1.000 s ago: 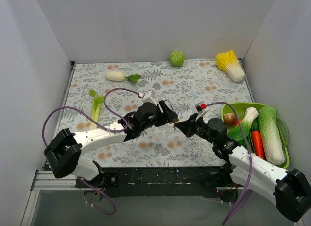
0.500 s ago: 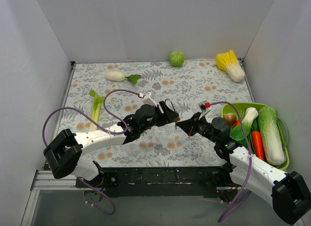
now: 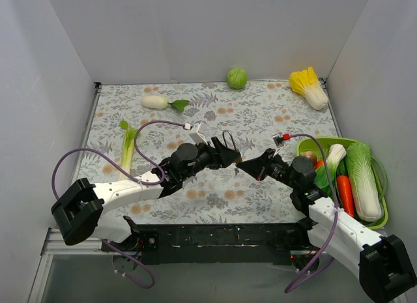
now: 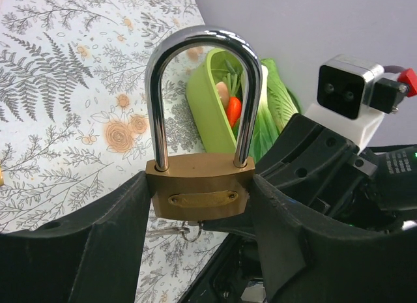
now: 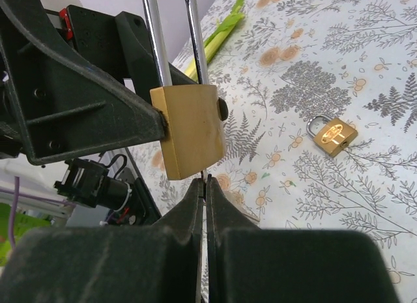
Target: Unlock with the key
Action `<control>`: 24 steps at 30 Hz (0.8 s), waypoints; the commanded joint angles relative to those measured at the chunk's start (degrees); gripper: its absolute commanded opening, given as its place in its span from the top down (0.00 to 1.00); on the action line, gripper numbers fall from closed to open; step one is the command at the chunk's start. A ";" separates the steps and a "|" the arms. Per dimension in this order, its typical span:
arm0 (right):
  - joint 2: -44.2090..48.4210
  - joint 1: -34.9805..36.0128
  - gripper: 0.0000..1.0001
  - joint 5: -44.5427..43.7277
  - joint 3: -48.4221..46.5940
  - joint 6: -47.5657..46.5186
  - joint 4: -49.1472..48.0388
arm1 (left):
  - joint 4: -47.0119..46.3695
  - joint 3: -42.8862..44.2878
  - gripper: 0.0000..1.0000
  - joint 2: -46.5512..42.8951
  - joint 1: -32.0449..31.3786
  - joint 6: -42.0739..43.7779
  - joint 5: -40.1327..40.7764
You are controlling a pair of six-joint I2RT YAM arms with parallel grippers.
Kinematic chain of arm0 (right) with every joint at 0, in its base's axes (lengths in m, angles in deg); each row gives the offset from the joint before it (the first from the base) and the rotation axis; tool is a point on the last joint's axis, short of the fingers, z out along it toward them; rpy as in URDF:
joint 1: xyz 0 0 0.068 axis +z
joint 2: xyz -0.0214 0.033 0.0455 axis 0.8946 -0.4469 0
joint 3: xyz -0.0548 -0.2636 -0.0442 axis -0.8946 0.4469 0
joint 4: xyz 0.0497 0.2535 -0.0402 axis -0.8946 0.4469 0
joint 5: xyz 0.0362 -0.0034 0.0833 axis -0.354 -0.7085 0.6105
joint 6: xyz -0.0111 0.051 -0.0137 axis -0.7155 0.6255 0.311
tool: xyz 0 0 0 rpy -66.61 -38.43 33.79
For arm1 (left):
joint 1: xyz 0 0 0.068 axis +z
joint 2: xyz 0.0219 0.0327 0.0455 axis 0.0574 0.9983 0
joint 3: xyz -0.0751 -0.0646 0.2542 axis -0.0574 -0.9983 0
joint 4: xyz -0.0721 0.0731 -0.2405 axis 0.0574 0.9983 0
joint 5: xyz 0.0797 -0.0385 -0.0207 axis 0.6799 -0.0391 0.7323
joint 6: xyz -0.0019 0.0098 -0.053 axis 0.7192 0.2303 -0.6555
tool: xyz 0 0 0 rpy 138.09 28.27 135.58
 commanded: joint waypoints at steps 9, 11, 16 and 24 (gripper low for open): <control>-1.36 -4.94 0.99 -0.95 2.90 9.03 -10.27 | -16.70 -1.35 1.00 -6.79 -2.87 -0.92 -21.00; -1.53 -5.38 0.99 -0.25 2.99 10.09 -10.97 | -17.58 -1.35 1.00 -6.79 -2.96 -0.66 -22.49; -2.32 -6.70 0.99 0.98 4.04 12.90 -13.70 | -19.25 -1.35 1.00 -6.97 -2.96 -0.31 -24.95; -1.54 -7.14 0.99 1.69 2.65 10.12 -11.96 | -14.36 -0.57 1.00 -7.23 -2.96 -0.30 -22.07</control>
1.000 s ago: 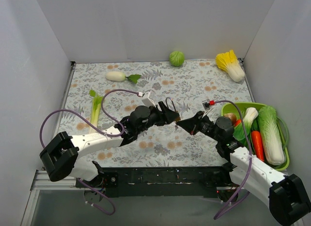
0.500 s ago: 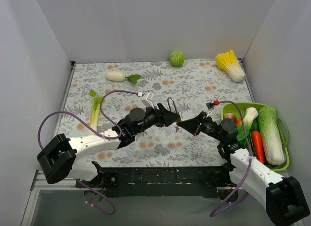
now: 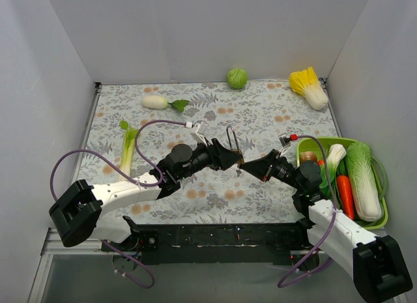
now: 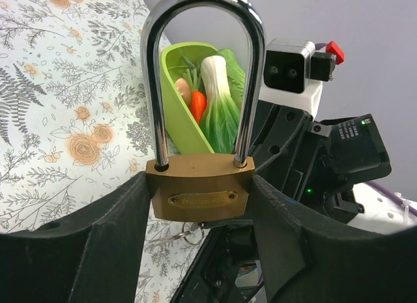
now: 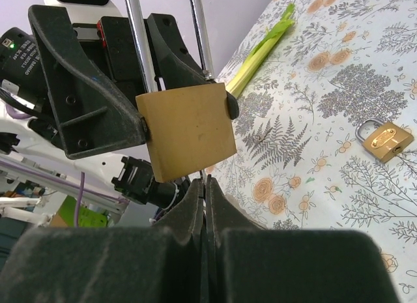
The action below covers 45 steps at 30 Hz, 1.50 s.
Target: Unlock with the key
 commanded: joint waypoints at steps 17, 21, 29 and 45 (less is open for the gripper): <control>10.03 -1.39 0.44 -8.31 -5.30 -21.36 26.10 | 10.44 5.37 1.00 -5.73 9.59 -1.65 -15.15; 12.50 -1.48 0.39 -8.30 -7.83 -25.84 31.18 | 11.24 6.08 1.00 -4.58 12.75 0.63 -23.82; 7.60 -1.74 0.29 1.07 -21.01 -36.39 34.63 | 15.81 8.63 1.00 -3.79 14.86 10.74 -46.43; -4.81 -0.69 0.29 20.79 -29.74 -38.62 24.55 | 8.44 4.41 1.00 -5.11 15.39 8.12 -64.81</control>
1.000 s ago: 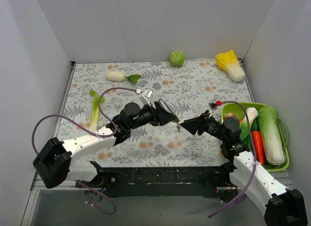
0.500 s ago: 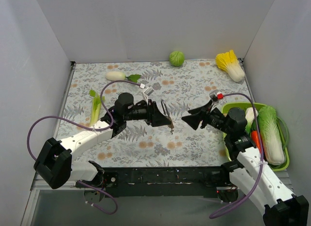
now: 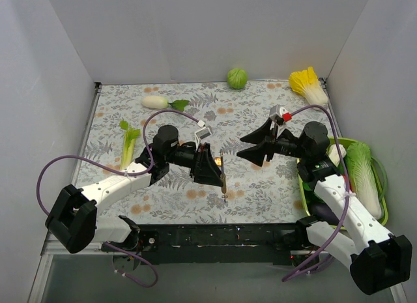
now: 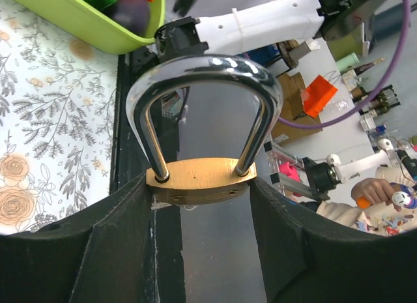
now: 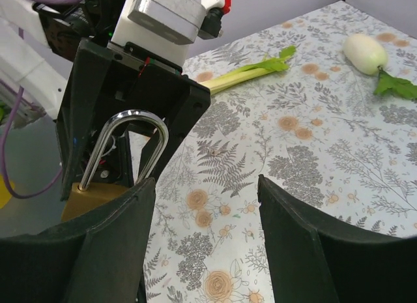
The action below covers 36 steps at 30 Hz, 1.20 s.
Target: Unlock with the key
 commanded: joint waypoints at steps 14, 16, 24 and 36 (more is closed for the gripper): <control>-8.69 8.38 0.29 12.78 1.45 14.65 -30.20 | -12.25 -1.71 1.00 -3.38 0.40 -7.88 -11.49; -9.67 9.17 0.29 13.31 0.74 14.74 -30.37 | -11.99 -1.89 1.00 -3.56 0.40 -7.88 -11.67; -13.71 11.36 0.29 13.84 0.56 19.56 -37.84 | -11.55 -2.42 1.00 -4.00 0.40 -8.23 -12.37; -18.02 11.72 0.45 15.33 2.67 33.89 -56.27 | -10.05 -3.38 1.00 -4.09 0.40 -5.85 -10.00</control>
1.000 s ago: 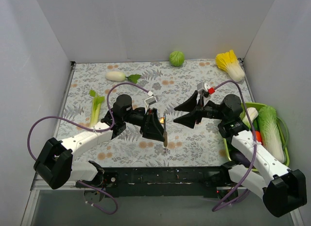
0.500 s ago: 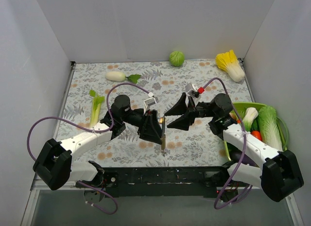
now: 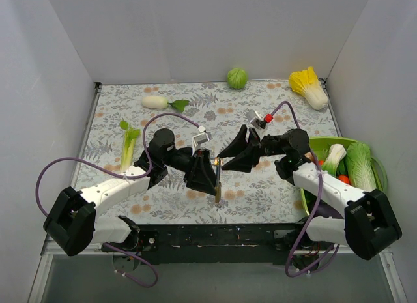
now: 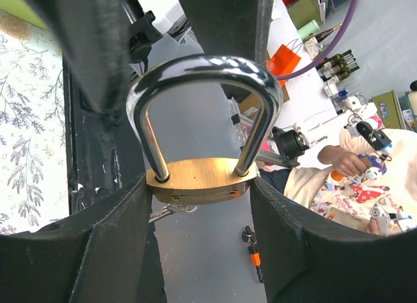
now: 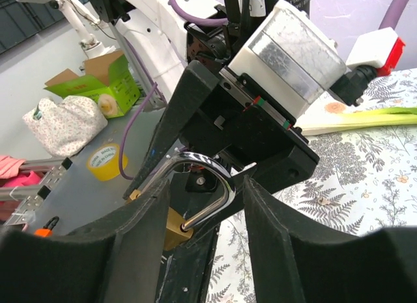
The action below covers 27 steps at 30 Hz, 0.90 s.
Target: Unlock with the key
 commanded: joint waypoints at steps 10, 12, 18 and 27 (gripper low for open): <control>-4.07 0.35 0.67 2.86 0.01 12.49 -18.13 | -4.19 -1.25 1.00 -2.95 0.40 -0.92 1.15; -4.16 0.35 0.70 3.04 0.01 12.31 -17.86 | -3.66 -1.25 1.00 -3.04 0.40 -0.31 1.33; -2.40 0.35 0.81 2.51 0.27 7.66 -9.88 | 2.22 -0.37 1.00 -3.21 0.75 3.99 5.37; 2.61 -0.17 0.95 -3.99 -2.62 -13.60 24.88 | 15.40 0.77 1.00 -3.13 1.98 12.60 15.99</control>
